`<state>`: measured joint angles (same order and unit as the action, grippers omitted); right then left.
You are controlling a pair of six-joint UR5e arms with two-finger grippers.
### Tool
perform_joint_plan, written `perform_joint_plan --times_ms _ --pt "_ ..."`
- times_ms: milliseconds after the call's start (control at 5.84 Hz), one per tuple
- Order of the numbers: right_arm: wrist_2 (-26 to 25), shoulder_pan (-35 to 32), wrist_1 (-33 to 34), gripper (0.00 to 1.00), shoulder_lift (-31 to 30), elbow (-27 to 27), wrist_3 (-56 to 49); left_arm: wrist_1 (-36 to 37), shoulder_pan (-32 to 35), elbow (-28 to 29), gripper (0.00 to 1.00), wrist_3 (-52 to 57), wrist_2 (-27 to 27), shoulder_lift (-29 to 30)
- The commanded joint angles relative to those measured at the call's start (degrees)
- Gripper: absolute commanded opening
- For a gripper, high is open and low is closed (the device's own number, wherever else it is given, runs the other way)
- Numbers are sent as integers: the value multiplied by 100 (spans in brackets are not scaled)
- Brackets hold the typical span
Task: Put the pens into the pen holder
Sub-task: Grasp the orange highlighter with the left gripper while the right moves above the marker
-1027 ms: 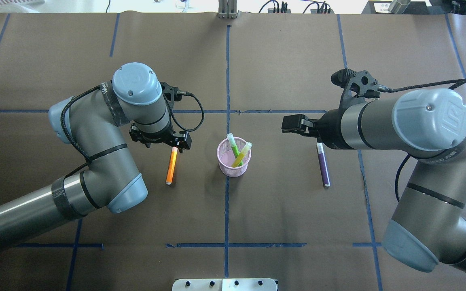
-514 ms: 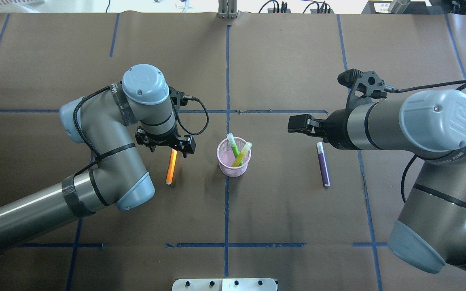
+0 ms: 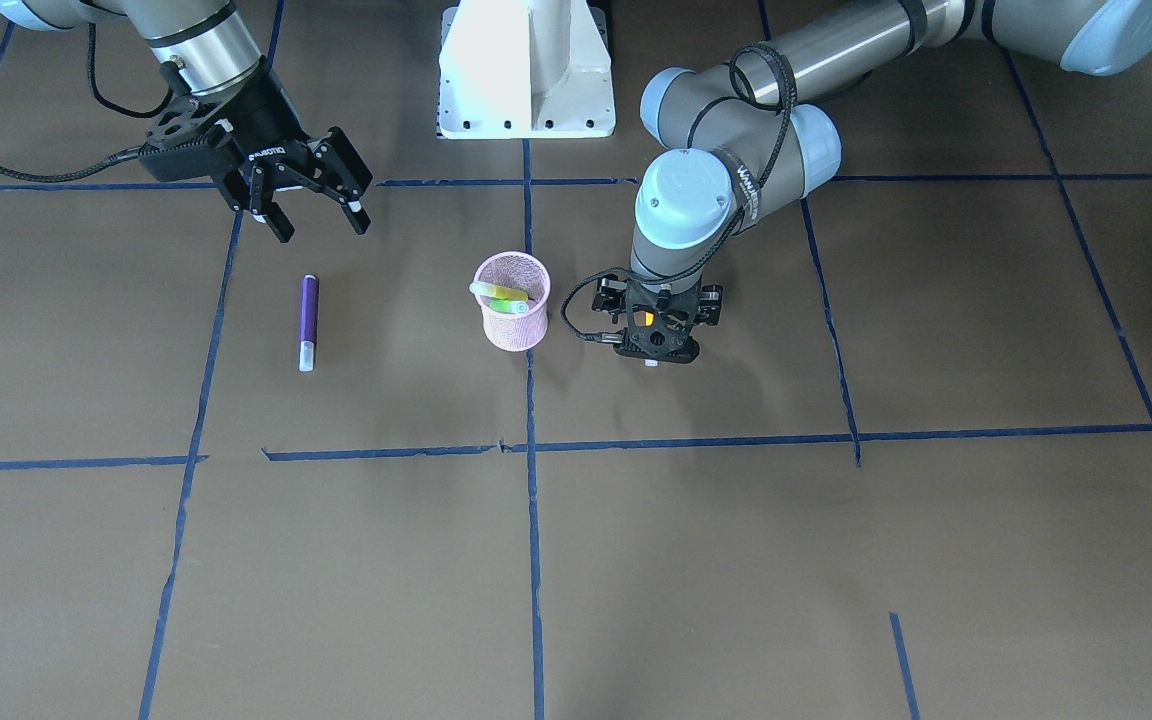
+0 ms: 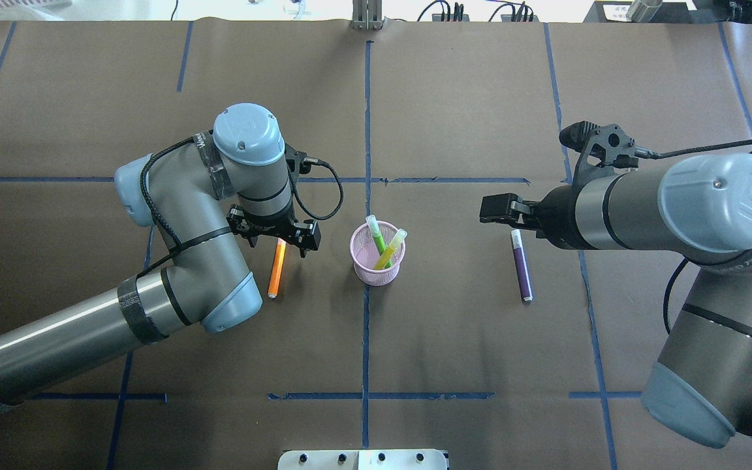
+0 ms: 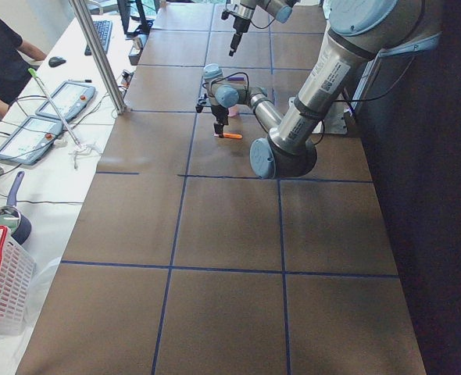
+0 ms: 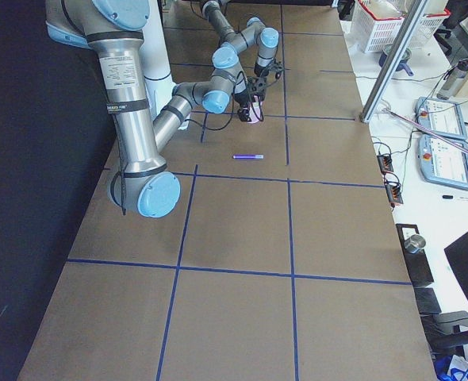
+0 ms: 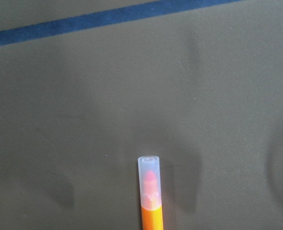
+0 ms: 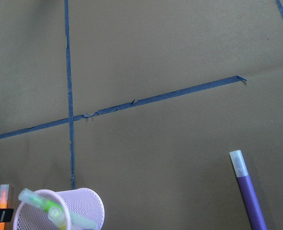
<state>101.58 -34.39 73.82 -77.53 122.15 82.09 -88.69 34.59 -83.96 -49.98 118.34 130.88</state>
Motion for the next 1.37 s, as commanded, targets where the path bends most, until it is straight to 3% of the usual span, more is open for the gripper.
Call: perform_joint_plan --times_ms 0,856,1027,1198 --pt "2 12 0 100 -43 -24 0 -200 -14 38 75 23 -4 -53" --pt "-33 73 0 100 -43 -68 0 -429 -49 64 44 58 -13 -202" --pt "-42 73 0 100 -34 -68 0 -578 -49 64 18 49 -21 -220" --pt "-51 73 0 100 -43 -68 0 -606 -49 64 0 49 -22 -221"
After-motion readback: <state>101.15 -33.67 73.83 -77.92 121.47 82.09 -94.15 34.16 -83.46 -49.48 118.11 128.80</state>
